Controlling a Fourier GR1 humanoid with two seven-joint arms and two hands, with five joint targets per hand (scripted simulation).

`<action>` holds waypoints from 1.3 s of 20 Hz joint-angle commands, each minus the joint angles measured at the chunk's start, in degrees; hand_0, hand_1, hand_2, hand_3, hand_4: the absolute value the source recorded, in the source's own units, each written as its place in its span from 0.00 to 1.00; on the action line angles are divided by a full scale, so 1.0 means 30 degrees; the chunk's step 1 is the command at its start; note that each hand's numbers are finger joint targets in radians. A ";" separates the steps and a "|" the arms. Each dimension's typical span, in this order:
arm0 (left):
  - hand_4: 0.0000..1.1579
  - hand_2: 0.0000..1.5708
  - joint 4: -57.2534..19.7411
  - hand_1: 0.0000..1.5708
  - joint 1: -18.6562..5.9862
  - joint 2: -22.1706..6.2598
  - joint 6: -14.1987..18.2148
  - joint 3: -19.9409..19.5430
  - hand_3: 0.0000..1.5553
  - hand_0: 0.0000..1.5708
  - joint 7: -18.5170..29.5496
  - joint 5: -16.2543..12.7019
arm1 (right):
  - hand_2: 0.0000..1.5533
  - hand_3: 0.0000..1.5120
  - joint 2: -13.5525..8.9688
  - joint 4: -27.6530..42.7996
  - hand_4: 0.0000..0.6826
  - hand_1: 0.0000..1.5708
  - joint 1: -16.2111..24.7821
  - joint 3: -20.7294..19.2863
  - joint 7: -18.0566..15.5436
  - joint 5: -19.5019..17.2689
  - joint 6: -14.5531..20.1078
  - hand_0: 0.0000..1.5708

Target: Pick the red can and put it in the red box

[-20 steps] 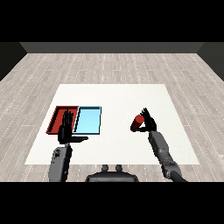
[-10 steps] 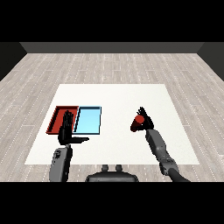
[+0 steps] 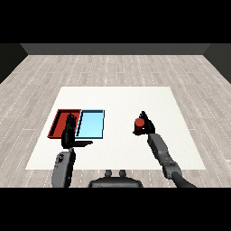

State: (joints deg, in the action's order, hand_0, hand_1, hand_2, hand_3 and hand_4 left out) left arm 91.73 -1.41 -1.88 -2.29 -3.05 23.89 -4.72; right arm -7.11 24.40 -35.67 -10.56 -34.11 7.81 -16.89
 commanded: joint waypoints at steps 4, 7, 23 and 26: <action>0.00 0.00 -0.0316 0.00 -0.0386 -0.0489 -0.0182 -0.0554 0.00 0.00 -0.0175 -0.0286 | 0.85 0.85 0.0461 -0.0229 0.39 0.80 -0.0741 -0.0117 0.0831 -0.0455 0.3709 0.80; 0.00 0.00 -0.0009 0.00 0.0425 0.0096 0.0019 0.0116 0.00 0.00 0.0498 0.0168 | 0.94 0.94 0.0420 -0.1352 0.90 0.93 -0.1529 -0.0608 0.0578 -0.0442 0.4997 0.93; 0.00 0.00 -0.1117 0.00 -0.0396 -0.0267 -0.0746 0.0126 0.00 0.00 0.0595 -0.0030 | 0.92 0.90 0.0346 0.3441 0.92 0.91 -0.0553 0.1024 0.1316 -0.1356 0.5183 0.91; 0.00 0.00 -0.0080 0.00 -0.0654 0.0600 0.0414 0.1630 0.00 0.00 -0.1011 0.0493 | 0.92 0.91 -0.0807 0.6588 0.91 0.91 0.0861 0.1311 0.2286 -0.1162 0.4393 0.91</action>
State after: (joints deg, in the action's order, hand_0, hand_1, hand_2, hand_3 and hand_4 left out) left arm 92.63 -1.34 -1.29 -2.52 -0.27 22.26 -3.85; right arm -7.07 37.02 -34.91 -7.33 -29.74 4.08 -2.42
